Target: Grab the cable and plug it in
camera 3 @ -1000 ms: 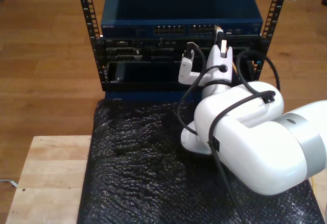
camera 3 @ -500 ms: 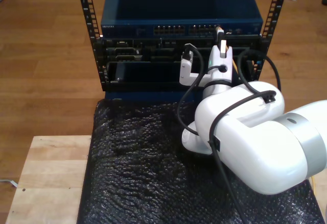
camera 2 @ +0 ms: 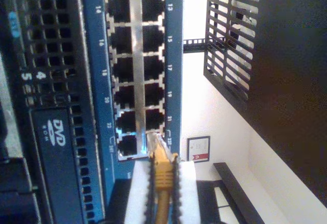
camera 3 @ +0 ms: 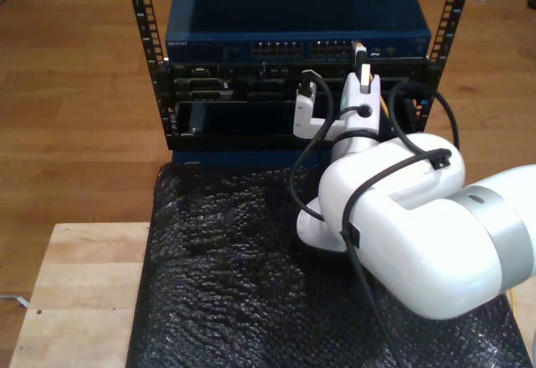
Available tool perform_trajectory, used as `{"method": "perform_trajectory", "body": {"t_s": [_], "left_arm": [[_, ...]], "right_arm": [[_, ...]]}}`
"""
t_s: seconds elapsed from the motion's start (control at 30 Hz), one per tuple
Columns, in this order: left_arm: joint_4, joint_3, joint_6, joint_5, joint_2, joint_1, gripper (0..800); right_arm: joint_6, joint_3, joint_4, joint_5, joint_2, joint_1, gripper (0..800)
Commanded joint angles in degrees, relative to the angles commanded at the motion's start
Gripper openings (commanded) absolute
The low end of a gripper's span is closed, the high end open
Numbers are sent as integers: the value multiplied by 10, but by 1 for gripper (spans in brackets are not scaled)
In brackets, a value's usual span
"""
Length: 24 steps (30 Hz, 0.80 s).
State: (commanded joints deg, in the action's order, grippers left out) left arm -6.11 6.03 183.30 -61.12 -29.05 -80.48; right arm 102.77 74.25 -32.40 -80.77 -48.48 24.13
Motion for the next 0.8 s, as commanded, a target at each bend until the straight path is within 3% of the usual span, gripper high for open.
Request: {"method": "perform_trajectory", "body": {"t_s": [0.8], "left_arm": [[0,0,0,0,0,0,800]], "right_arm": [[-1,24,1,11,-13,-3,0]]}}
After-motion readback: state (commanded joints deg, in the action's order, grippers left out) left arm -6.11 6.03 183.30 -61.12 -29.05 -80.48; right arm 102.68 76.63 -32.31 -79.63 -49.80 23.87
